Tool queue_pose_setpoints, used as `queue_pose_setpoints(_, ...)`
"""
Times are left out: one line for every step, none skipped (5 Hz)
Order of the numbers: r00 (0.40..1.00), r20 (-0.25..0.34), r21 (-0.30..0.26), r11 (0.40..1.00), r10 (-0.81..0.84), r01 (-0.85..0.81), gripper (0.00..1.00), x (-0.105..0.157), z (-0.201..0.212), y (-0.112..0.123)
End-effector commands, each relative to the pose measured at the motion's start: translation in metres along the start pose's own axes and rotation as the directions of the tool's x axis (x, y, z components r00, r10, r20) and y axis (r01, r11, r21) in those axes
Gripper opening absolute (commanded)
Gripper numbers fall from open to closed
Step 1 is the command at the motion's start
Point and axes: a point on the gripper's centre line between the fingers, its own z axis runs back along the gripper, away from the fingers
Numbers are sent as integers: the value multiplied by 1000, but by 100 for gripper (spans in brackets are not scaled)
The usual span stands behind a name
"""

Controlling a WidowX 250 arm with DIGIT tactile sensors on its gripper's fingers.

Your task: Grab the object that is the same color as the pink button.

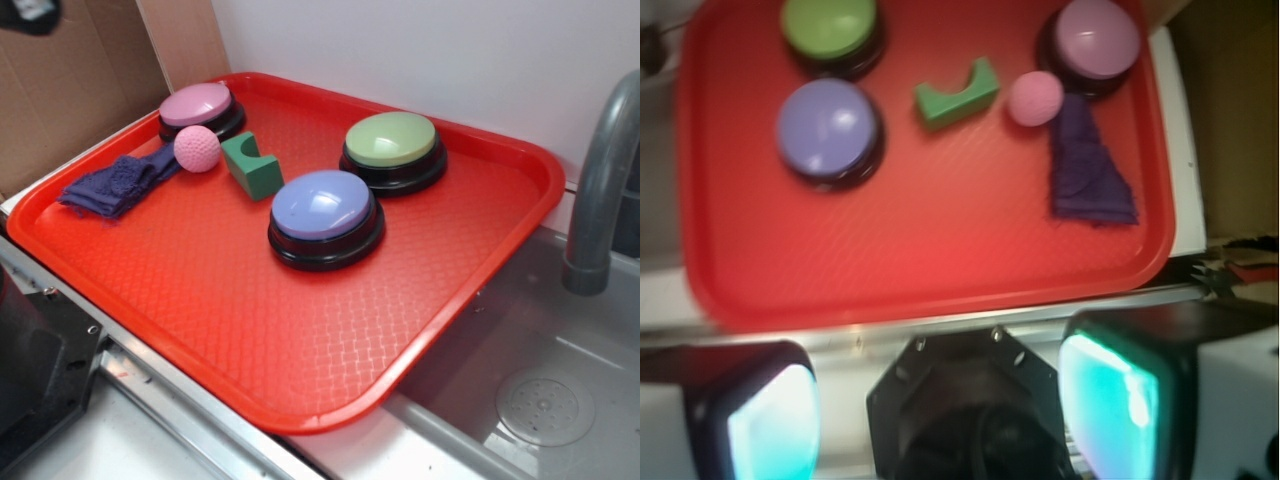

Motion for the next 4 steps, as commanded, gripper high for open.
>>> queue_pose_setpoints(893,95,-71,898,439,-434,100,54,-51,57)
queue_pose_setpoints(753,104,-106,760,650,-641,100,59,-74,79)
queue_pose_setpoints(599,119,-84,609,792,-789,100,75,-101,96)
queue_pose_setpoints(469,109,-133,481,876,-867,100,89,-118,101)
